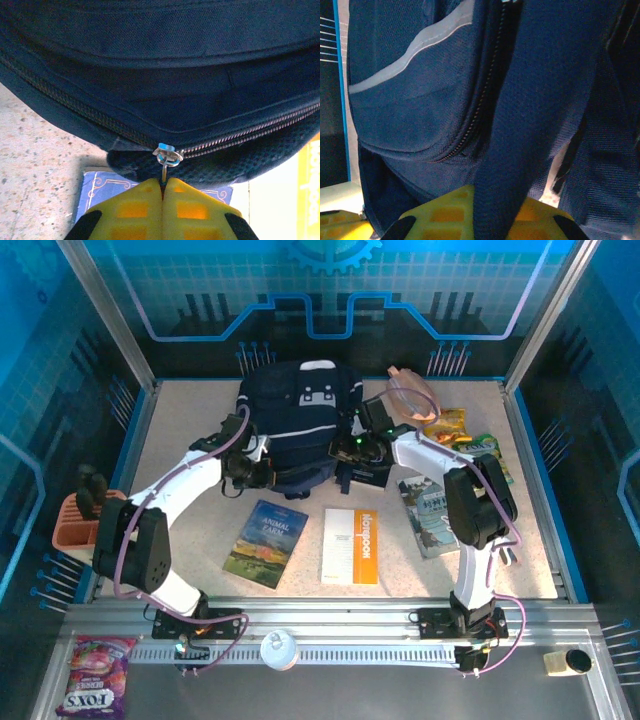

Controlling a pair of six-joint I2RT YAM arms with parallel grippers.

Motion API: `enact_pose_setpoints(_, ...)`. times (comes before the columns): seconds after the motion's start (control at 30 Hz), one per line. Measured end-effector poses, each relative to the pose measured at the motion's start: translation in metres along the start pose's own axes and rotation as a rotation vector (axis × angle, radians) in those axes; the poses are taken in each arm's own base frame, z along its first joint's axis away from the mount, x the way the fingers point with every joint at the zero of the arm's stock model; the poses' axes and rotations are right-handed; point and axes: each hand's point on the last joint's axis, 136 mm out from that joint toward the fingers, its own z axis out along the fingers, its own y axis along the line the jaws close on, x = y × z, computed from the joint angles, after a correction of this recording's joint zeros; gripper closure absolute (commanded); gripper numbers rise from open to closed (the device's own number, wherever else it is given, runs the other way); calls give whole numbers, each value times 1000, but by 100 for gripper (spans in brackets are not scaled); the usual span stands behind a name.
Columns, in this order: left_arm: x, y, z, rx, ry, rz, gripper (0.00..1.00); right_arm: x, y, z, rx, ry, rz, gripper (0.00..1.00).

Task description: Pack the student bag

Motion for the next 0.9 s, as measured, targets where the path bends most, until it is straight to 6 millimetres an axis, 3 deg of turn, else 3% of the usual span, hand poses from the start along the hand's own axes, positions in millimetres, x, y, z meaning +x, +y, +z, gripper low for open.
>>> enact_pose_setpoints(0.1, 3, -5, 10, 27, 33, 0, 100, -4, -11, 5, 7, 9, 6, 78)
enact_pose_setpoints(0.2, 9, -8, 21, 36, 76, 1, 100, -6, -22, 8, 27, 4, 41, 48)
enact_pose_setpoints(0.33, 8, -16, 27, 53, 97, 11, 100, -6, -32, -8, 45, -44, 130, 19)
enact_pose_setpoints(0.4, 5, -21, 25, 62, 91, 19, 100, 0, -33, -20, 52, -62, 177, 12)
enact_pose_setpoints(0.53, 1, -27, 21, 77, 88, 26, 100, 16, -15, -41, 47, -95, 235, 4)
enact_pose_setpoints(0.7, 1, -31, 21, 80, 91, 34, 100, 48, 11, -34, 47, -67, 295, 3)
enact_pose_setpoints(0.9, 2, -33, 21, 83, 95, 36, 100, 69, -2, -11, 141, -35, 393, 3)
